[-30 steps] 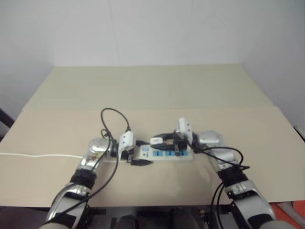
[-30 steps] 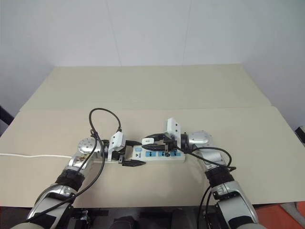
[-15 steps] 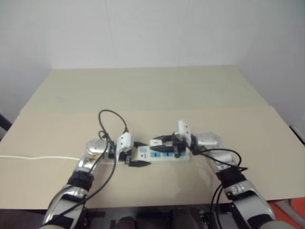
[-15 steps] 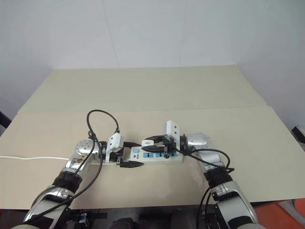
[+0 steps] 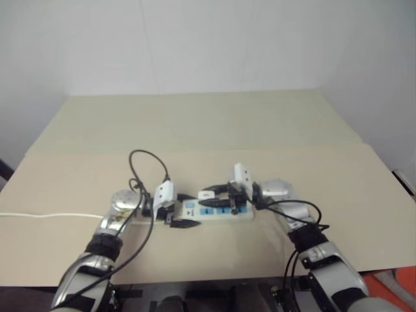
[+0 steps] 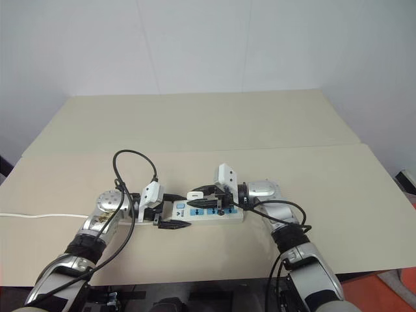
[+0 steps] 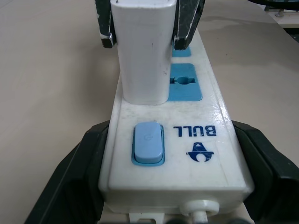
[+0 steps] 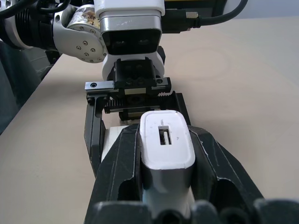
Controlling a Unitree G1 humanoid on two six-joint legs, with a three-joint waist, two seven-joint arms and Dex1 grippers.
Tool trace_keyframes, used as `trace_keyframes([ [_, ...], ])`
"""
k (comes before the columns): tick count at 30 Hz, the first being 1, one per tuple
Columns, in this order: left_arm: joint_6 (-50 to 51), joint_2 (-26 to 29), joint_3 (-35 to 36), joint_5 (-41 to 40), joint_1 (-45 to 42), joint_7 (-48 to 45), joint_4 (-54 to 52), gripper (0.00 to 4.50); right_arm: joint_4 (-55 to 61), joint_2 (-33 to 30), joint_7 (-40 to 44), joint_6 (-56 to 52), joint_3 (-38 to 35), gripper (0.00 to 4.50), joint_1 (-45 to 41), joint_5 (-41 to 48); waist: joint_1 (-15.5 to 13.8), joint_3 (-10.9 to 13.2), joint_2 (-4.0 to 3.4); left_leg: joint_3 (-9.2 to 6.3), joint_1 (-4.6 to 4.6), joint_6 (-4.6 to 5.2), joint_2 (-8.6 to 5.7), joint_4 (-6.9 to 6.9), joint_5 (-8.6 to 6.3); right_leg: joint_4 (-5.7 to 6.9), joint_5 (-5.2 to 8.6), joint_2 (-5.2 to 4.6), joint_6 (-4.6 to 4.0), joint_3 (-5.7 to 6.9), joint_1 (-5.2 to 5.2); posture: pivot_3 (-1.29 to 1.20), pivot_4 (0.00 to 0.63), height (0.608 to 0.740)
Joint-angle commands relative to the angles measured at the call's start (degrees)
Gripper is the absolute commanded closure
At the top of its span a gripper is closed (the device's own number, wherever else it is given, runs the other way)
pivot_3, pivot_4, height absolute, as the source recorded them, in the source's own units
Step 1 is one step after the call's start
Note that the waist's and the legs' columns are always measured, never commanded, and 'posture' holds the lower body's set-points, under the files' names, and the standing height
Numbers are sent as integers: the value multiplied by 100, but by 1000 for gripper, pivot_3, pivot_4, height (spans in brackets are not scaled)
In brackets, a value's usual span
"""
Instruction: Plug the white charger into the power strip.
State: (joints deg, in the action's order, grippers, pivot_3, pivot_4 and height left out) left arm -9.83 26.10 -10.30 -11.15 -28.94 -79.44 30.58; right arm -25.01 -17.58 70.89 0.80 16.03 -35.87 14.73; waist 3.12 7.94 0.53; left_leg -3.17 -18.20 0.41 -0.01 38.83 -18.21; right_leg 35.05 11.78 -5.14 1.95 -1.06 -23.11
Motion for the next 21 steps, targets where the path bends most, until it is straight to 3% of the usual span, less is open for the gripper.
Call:
trace_keyframes([
  [1,-55,187,68,25,51,-27,-117,1207,-604,-311,-24,-238,86,3384,213,-424,-1,0,0,0,0,0,0,0,0,0,0,0,0,0,0,0,150,740],
  [4,-53,180,69,32,4,-24,-81,1207,-550,-255,-38,-299,78,3384,169,-392,-1,0,0,0,0,0,0,-1,0,0,0,0,0,0,0,0,150,740],
  [14,-58,113,49,55,-77,42,13,1207,-76,-339,-63,-453,-59,31,237,-330,-32,-5,12,-2,-3,0,0,-2,0,-3,0,0,0,1,-2,0,150,740],
  [18,-55,56,73,74,-145,129,148,1207,667,-749,143,-861,-274,31,307,-79,-63,-4,13,-2,-10,0,-1,-2,0,-4,0,-1,0,2,-5,0,150,740],
  [21,-90,1,94,97,-235,199,298,1207,1505,-1401,428,-1279,-623,31,462,299,-86,3,19,-4,-20,0,-3,-2,0,-9,1,-4,1,5,-9,0,150,740],
])
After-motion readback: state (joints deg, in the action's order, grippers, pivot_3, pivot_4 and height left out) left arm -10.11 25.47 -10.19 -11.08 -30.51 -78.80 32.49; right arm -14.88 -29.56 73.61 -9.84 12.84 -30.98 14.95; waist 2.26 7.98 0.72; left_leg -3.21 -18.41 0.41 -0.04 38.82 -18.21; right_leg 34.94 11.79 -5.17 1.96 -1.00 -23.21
